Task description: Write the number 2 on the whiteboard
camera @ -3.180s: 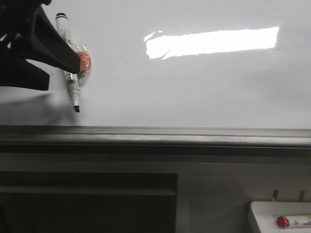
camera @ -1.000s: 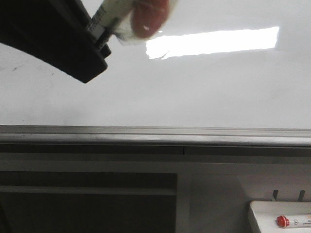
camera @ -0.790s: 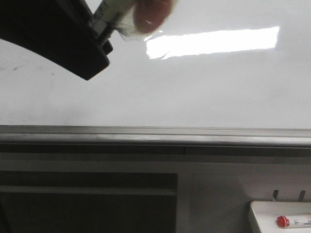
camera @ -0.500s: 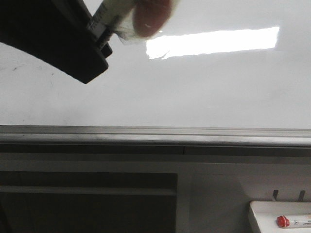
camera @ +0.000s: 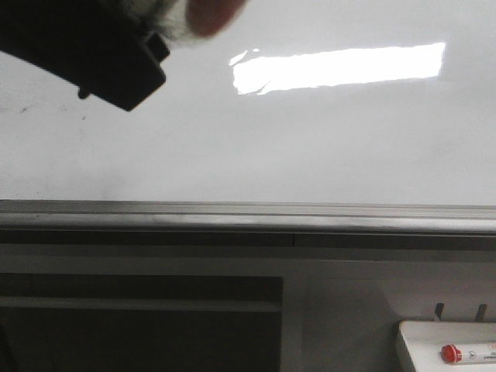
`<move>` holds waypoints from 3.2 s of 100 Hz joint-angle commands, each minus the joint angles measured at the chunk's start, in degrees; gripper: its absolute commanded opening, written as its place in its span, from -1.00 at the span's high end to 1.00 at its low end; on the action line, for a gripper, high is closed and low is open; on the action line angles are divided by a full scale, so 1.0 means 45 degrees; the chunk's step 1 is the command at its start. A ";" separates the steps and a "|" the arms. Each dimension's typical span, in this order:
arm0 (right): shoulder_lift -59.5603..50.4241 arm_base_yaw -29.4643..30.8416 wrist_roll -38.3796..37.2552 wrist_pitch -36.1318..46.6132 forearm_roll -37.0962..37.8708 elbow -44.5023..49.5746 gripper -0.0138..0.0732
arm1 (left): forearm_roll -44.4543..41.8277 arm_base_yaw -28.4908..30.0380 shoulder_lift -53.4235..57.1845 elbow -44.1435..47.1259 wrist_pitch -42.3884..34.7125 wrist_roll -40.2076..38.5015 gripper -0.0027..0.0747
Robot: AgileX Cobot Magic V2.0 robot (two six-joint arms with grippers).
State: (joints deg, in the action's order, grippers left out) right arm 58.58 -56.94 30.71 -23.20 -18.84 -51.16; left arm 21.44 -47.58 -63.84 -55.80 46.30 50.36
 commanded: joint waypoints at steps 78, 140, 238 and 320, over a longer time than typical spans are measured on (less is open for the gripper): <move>0.3370 0.2546 0.0039 0.3868 0.2152 -0.2282 0.86 | -0.4124 0.0312 1.1320 0.1988 -0.1717 -0.8869 0.98; 0.4415 0.3973 0.0039 0.1924 0.4072 -0.3319 0.83 | -0.4013 0.0312 1.1935 0.2781 -0.1925 -0.9006 0.98; 0.4722 0.3165 -0.1471 0.2771 0.1910 -0.1173 0.82 | -0.3963 0.0312 1.1935 0.2781 -0.2107 -0.9006 0.98; 0.1040 0.8857 -0.1471 -0.1990 0.3097 -0.1148 0.82 | -0.4113 0.0312 1.1935 0.2781 -0.2107 -0.9006 0.98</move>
State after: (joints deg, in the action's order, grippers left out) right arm 64.57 -20.52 23.03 -38.41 -13.07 -55.46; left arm 2.87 -46.29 -9.32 -42.09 41.35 10.42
